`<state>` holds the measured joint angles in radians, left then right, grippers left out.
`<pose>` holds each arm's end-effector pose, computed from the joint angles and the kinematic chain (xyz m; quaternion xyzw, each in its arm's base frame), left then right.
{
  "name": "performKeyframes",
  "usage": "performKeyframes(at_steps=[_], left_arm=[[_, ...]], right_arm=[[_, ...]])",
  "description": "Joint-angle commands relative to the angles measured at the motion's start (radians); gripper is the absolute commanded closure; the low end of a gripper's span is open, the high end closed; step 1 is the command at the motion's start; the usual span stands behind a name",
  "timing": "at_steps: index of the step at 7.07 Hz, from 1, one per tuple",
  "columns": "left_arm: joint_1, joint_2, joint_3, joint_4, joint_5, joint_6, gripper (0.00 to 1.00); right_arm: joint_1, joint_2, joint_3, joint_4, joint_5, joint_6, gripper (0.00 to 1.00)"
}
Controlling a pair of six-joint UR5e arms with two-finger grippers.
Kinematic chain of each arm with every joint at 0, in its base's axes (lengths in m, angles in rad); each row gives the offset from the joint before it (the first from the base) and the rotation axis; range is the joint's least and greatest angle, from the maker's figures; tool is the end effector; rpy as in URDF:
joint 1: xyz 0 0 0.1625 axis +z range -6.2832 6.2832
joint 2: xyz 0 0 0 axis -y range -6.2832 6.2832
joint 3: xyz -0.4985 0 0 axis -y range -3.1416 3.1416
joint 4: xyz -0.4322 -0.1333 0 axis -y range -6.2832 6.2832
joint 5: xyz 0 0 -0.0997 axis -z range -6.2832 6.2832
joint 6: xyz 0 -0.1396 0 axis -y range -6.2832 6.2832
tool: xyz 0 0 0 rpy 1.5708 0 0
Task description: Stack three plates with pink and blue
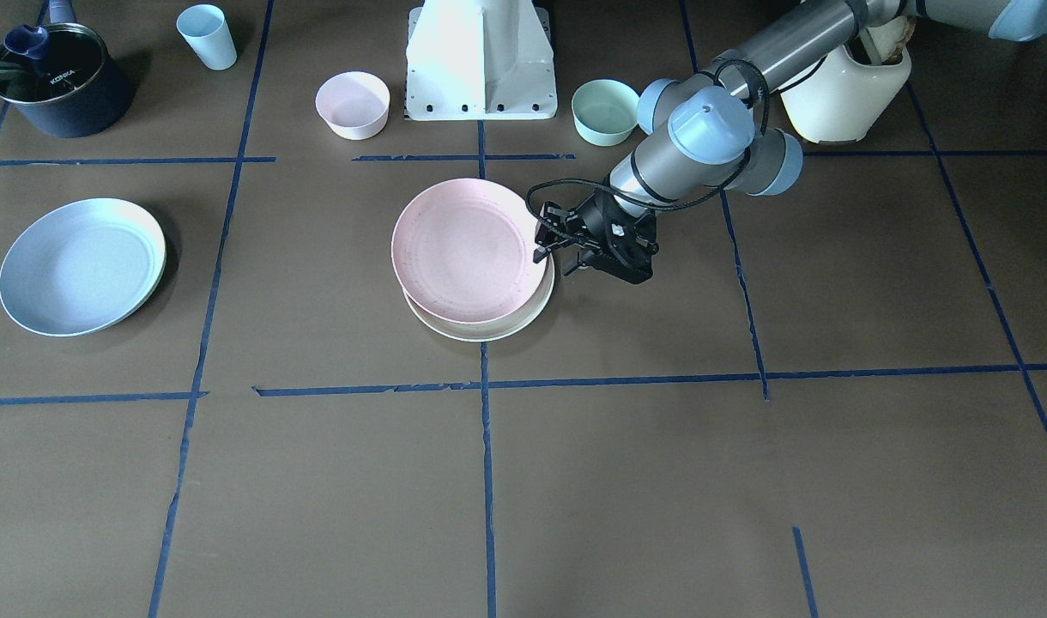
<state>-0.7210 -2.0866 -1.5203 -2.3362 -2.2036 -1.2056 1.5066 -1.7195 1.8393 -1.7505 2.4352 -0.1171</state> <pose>0.5460 -0.5474 0.3458 0.0660 0.6010 0.0394 0.7956 -0.0018 -0.4502 0.7003 -0.0161 -0.4193 -0.0697 0.9050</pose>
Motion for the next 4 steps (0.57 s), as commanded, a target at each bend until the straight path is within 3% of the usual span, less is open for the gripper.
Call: performKeyframes(at_steps=[1, 2, 3, 4], left_arm=[[-0.099, 0.057, -0.012, -0.005, -0.128, 0.001, 0.22], [-0.1, 0.077, -0.032, -0.003, -0.127, 0.001, 0.21], [-0.1, 0.079, -0.034, -0.003, -0.127, 0.001, 0.2], [-0.101, 0.079, -0.034, -0.003, -0.125, 0.0, 0.19]], right_arm=[[-0.031, -0.012, -0.072, 0.146, 0.024, 0.061, 0.0], [-0.057, -0.029, -0.168, 0.351, 0.04, 0.132, 0.0], [-0.118, -0.032, -0.225, 0.552, 0.036, 0.331, 0.0], [-0.17, -0.049, -0.232, 0.712, 0.035, 0.52, 0.01]])
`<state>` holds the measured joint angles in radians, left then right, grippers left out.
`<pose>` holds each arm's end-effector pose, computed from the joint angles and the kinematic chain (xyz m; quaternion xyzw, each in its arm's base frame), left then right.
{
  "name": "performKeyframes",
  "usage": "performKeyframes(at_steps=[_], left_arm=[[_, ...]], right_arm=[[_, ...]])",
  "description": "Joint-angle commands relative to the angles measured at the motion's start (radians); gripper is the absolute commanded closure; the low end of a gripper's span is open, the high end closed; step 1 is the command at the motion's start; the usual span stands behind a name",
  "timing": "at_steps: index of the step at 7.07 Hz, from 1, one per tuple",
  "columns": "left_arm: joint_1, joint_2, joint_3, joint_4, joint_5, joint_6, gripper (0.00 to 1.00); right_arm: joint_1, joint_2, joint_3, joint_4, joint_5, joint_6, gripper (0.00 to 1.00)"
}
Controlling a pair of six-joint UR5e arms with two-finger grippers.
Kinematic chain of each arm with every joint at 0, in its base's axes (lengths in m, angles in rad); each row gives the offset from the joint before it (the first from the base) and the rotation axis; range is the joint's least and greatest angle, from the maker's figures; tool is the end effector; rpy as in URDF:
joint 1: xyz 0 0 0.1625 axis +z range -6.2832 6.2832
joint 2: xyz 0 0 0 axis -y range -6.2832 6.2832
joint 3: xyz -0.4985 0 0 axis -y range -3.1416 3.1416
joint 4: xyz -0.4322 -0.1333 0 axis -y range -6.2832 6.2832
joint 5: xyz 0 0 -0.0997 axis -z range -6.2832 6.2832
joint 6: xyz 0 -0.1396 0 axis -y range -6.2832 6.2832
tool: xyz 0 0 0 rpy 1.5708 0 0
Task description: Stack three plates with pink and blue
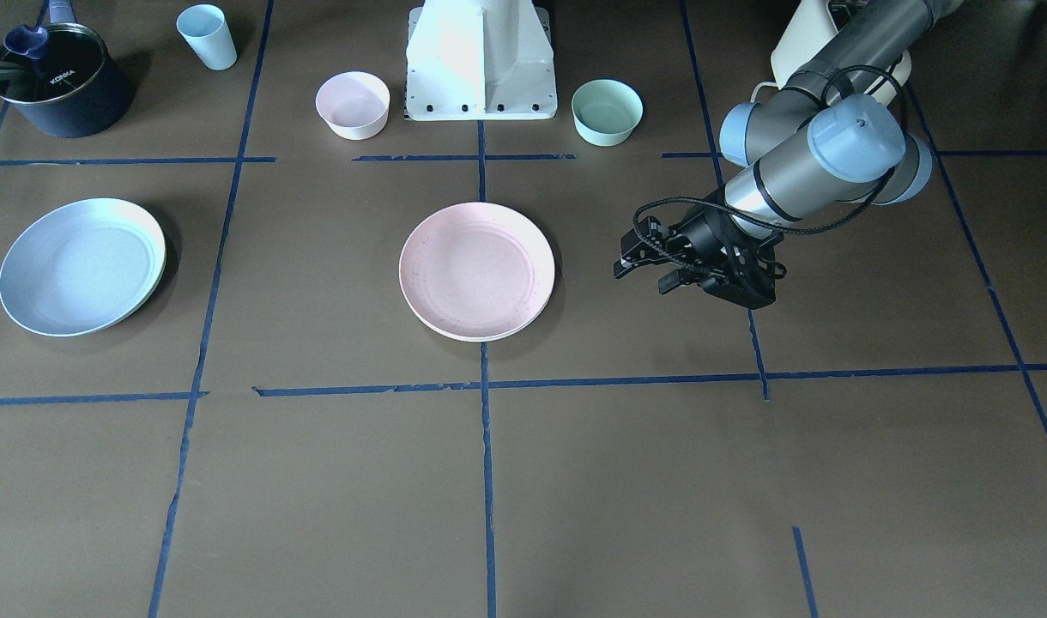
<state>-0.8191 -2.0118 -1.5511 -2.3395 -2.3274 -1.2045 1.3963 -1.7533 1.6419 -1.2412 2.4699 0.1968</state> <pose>0.4769 -0.5651 0.3817 0.0373 0.6029 0.0290 0.7964 -0.0554 -0.4524 0.7640 0.0166 -0.4427 -0.0373 0.8958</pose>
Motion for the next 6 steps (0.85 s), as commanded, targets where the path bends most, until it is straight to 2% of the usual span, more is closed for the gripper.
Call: performKeyframes(at_steps=[1, 2, 3, 5, 6], left_arm=[[-0.002, 0.004, -0.003, 0.0, -0.001, -0.001, 0.19], [0.0, 0.005, -0.003, 0.0, 0.0, -0.004, 0.19], [0.0, 0.005, -0.003, 0.0, 0.003, -0.007, 0.17], [0.0, 0.005, -0.003, 0.0, 0.006, -0.007, 0.17], [0.0, 0.005, -0.003, 0.0, 0.006, -0.007, 0.17]], right_arm=[[-0.113, -0.047, -0.081, 0.329, -0.003, 0.24, 0.02], [-0.159, -0.048, -0.126, 0.418, -0.003, 0.315, 0.02], [-0.218, -0.04, -0.129, 0.472, -0.021, 0.426, 0.02], [-0.276, -0.026, -0.145, 0.5, -0.101, 0.467, 0.03], [-0.279, -0.005, -0.169, 0.502, -0.104, 0.495, 0.11]])
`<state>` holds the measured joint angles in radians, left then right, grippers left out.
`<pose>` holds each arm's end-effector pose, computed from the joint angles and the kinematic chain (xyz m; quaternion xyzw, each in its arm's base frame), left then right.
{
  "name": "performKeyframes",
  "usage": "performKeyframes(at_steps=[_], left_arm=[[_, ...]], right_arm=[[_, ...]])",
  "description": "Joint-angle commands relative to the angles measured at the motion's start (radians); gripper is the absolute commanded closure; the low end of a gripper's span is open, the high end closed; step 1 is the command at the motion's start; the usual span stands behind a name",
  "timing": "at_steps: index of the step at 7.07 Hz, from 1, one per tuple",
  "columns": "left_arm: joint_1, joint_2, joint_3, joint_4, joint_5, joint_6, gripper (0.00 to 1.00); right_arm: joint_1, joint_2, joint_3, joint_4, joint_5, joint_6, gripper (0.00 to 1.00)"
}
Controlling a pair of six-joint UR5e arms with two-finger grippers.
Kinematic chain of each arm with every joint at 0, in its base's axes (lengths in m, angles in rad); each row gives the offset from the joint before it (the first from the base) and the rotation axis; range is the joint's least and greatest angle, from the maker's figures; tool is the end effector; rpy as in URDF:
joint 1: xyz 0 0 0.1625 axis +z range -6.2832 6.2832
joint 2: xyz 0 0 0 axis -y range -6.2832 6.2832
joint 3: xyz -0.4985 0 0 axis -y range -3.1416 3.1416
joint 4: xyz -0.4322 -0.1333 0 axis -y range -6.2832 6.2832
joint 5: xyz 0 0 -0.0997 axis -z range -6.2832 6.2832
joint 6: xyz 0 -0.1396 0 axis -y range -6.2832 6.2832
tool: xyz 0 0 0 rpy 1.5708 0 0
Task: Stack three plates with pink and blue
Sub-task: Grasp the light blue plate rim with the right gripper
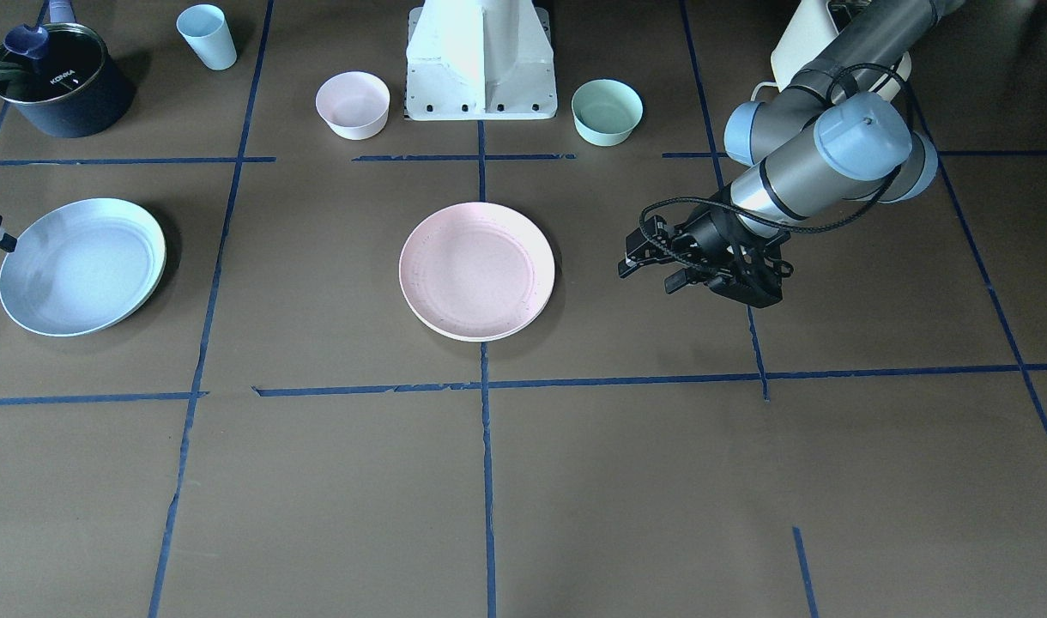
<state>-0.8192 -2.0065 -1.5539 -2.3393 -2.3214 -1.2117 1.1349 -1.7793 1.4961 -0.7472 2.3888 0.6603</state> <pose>0.4756 -0.5646 0.3844 0.0366 0.6015 0.0238 0.7976 -0.1600 -0.4179 0.8015 0.0093 -0.4547 -0.0065 0.8906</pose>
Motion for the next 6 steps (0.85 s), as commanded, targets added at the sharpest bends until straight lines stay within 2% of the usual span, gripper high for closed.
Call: performKeyframes(at_steps=[1, 2, 3, 4, 5, 6], left_arm=[[-0.001, 0.0, 0.0, 0.0, 0.001, 0.0, 0.16], [0.0, 0.002, 0.0, 0.0, 0.001, 0.0, 0.16], [0.0, 0.002, 0.0, 0.0, 0.001, 0.0, 0.16], [-0.001, 0.002, 0.0, 0.0, 0.002, 0.0, 0.16], [0.0, 0.003, 0.0, 0.0, 0.002, 0.0, 0.16], [-0.001, 0.003, 0.0, 0.0, 0.002, 0.001, 0.16]], right_arm=[[-0.018, 0.021, -0.025, 0.008, -0.023, 0.044, 0.32], [-0.021, 0.023, -0.027, 0.008, -0.023, 0.045, 0.45], [-0.024, 0.024, -0.027, 0.008, -0.022, 0.045, 0.64], [-0.032, 0.04, -0.027, 0.008, -0.02, 0.045, 0.94], [-0.037, 0.053, -0.023, 0.009, -0.019, 0.057, 1.0], [-0.041, 0.092, -0.011, 0.02, -0.013, 0.138, 1.0]])
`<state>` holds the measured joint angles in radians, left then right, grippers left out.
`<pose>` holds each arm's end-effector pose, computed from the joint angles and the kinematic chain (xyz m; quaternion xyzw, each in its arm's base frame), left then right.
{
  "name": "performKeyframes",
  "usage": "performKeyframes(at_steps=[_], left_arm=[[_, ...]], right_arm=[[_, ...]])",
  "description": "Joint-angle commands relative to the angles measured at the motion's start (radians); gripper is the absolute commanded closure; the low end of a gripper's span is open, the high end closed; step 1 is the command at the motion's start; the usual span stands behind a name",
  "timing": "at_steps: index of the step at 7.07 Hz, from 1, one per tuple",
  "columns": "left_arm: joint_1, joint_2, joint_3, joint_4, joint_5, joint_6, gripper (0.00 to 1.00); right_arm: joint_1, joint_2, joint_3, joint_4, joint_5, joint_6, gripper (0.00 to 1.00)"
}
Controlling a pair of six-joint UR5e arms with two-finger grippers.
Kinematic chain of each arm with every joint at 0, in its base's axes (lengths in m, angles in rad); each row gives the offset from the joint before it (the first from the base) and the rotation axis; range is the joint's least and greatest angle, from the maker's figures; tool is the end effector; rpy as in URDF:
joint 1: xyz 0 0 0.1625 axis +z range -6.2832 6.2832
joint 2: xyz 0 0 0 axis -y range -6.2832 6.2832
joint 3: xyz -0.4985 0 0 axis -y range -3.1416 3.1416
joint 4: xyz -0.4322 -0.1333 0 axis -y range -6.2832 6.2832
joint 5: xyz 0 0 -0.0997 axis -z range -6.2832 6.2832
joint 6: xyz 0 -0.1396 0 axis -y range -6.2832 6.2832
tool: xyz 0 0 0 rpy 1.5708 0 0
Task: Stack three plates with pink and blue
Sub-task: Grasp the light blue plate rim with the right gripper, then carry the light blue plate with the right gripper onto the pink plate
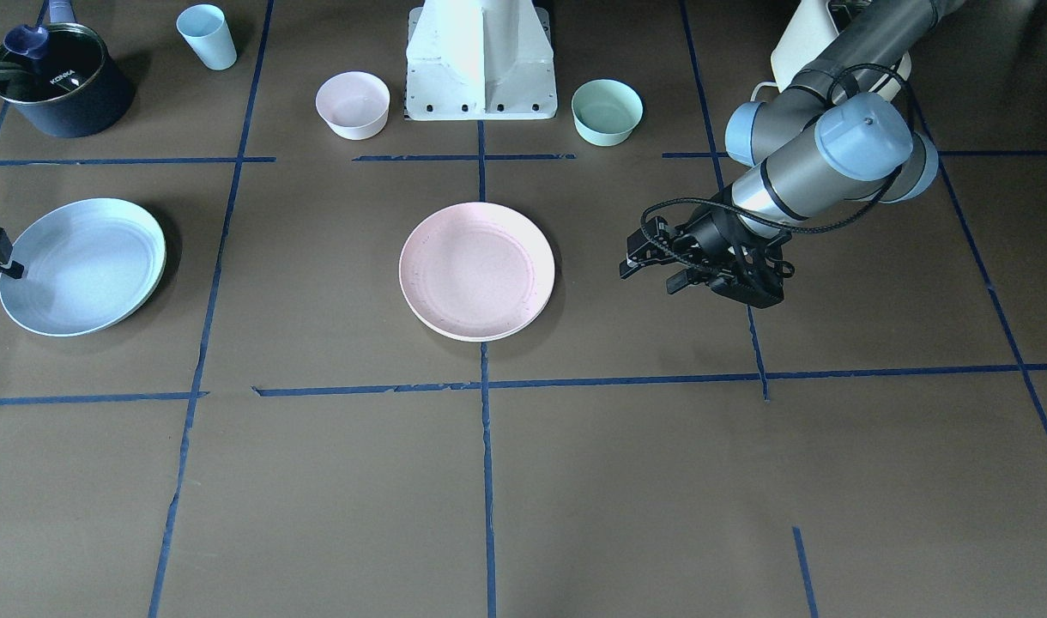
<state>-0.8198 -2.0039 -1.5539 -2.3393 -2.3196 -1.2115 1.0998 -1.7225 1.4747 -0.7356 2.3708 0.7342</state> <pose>0.4748 -0.5647 0.3864 0.0367 0.6006 0.0226 0.7984 -0.1885 -0.4433 0.7870 0.0084 -0.4582 0.0039 0.8888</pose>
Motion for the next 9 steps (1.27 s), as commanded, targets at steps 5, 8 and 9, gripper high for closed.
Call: performKeyframes(at_steps=[5, 8, 9], left_arm=[[0.001, 0.001, 0.003, 0.0, 0.0, 0.001, 0.15], [0.001, 0.001, 0.005, 0.0, 0.0, 0.001, 0.15], [0.001, 0.001, 0.003, -0.002, 0.0, 0.001, 0.15]], right_arm=[[-0.246, 0.39, 0.062, 0.209, 0.001, 0.699, 1.0], [-0.45, 0.526, 0.084, 0.182, -0.23, 0.866, 1.0], [-0.468, 0.532, 0.087, 0.162, -0.257, 0.866, 1.0]])
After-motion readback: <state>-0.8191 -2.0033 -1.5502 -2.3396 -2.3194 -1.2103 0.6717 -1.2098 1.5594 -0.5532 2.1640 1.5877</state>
